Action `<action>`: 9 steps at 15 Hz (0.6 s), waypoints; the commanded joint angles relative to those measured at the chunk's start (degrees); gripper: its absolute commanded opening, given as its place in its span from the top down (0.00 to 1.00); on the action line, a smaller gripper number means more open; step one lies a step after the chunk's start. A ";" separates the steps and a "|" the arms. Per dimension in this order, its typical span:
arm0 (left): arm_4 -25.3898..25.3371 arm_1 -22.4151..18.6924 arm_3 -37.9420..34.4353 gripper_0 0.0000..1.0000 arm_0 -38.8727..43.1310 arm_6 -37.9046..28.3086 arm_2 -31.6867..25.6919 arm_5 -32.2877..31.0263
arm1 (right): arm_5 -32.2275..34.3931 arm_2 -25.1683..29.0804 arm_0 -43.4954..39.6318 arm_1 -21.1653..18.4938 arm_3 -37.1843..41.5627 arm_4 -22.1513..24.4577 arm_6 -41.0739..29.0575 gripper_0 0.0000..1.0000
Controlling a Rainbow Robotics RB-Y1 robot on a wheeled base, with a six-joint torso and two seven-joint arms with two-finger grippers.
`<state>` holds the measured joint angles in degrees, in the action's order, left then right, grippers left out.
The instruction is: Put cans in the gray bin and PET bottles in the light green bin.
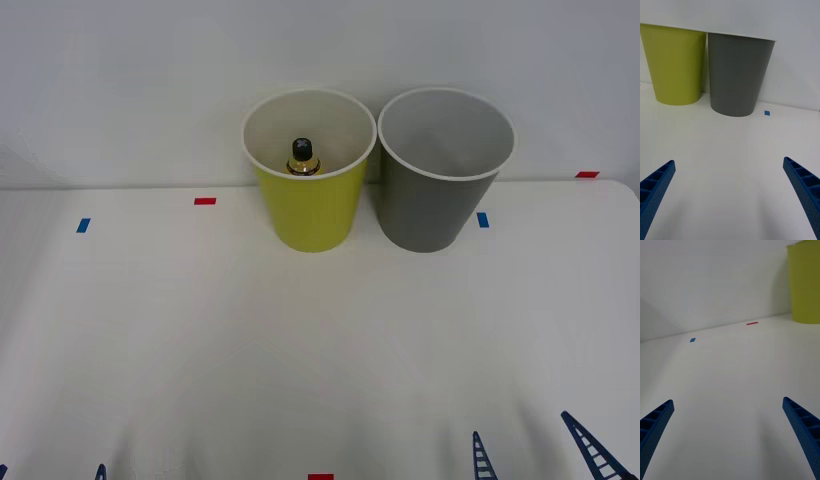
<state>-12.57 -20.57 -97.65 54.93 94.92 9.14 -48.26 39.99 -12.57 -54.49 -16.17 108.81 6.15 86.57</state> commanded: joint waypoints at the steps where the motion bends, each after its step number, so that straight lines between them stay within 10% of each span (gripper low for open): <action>1: 0.00 0.00 0.00 0.00 0.00 0.00 0.00 0.01 | 0.00 0.00 0.00 0.00 0.00 0.00 0.00 0.00; 9: 0.00 0.00 0.00 0.00 0.00 0.00 0.00 0.01 | 0.00 0.00 0.00 0.00 0.00 0.00 0.00 0.00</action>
<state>-12.57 -20.57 -97.65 54.93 94.92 9.14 -48.26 39.99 -12.57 -54.49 -16.17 108.81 6.15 86.57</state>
